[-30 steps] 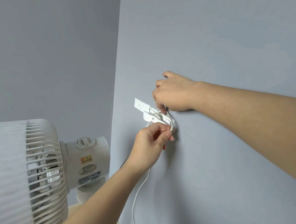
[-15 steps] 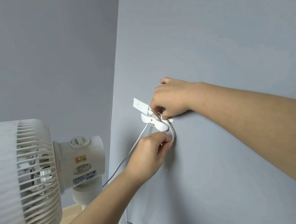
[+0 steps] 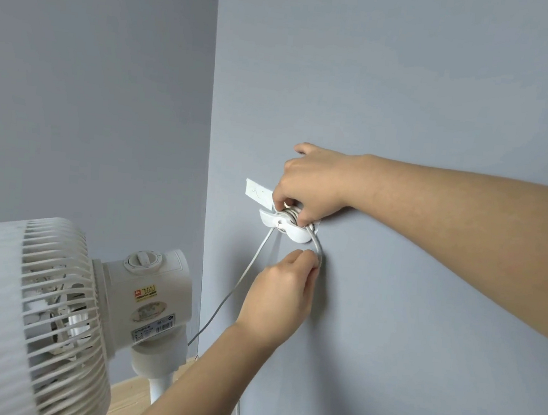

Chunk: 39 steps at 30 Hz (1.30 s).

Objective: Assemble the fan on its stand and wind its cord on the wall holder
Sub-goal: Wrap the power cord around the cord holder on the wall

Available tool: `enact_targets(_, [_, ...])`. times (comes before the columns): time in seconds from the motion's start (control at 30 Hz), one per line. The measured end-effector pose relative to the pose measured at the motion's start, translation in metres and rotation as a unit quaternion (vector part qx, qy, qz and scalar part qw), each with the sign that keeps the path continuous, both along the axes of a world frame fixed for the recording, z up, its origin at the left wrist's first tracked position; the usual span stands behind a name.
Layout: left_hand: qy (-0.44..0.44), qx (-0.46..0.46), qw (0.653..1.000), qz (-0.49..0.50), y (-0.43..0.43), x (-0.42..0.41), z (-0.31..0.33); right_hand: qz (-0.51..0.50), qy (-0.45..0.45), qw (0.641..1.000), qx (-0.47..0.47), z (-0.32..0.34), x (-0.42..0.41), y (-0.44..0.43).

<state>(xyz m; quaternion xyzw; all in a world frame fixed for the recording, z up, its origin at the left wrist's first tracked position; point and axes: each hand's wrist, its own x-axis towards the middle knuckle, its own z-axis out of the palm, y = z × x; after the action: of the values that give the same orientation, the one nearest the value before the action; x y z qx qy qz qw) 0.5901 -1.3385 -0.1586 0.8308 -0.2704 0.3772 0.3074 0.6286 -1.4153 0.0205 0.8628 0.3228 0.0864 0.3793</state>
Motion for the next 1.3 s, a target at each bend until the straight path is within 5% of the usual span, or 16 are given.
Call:
enact_targets(0.27, [0.017,0.129,0.977,0.168,-0.001,0.001,0.008,0.041,0.018,0.999,-0.023,-0.006,-0.001,0.001])
enact_targets(0.9, [0.023,0.146,0.973,0.177,0.007,0.006,0.001,0.043,-0.02,0.999,-0.007,-0.008,0.0,0.006])
enact_targets(1.07, [0.082,0.135,0.962,0.221,0.021,0.022,-0.006,0.006,0.046,0.998,0.052,-0.008,-0.001,0.01])
enact_targets(1.3, [0.101,0.122,0.962,0.223,0.021,0.024,-0.008,-0.015,0.021,0.996,-0.086,-0.019,0.006,0.012])
